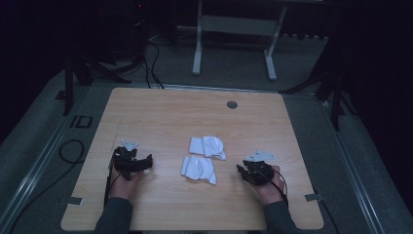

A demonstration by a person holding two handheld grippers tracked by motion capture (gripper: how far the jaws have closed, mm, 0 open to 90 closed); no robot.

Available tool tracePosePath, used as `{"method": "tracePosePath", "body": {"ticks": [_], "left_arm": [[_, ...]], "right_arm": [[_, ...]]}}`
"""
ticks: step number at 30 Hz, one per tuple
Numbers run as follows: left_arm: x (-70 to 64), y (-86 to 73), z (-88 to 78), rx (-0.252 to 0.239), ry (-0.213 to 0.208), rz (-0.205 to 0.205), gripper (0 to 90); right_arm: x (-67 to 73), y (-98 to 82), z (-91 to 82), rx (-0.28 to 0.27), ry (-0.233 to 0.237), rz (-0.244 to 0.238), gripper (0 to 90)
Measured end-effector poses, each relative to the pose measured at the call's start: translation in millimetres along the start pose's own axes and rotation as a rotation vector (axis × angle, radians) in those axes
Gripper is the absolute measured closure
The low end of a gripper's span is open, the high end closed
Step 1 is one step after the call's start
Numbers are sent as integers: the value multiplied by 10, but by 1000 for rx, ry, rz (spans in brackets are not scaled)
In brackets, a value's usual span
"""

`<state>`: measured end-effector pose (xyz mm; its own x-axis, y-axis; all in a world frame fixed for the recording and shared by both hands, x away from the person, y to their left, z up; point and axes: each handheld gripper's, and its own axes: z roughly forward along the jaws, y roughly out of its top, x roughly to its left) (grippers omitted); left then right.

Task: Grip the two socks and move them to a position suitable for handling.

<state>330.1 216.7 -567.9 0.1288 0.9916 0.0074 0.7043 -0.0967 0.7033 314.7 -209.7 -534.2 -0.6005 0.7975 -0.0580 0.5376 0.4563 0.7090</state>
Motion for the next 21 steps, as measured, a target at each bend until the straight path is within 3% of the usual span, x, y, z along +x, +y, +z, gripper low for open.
{"method": "tracePosePath", "body": {"ticks": [9,14,21], "left_arm": [[0,0,0,0,0,0,131],[0,0,0,0,0,0,131],[0,0,0,1,0,0,131]], "right_arm": [[283,127,69,3,83,-68,665],[552,237,183,15,151,-132,733],[794,331,313,37,190,-194,813]]}}
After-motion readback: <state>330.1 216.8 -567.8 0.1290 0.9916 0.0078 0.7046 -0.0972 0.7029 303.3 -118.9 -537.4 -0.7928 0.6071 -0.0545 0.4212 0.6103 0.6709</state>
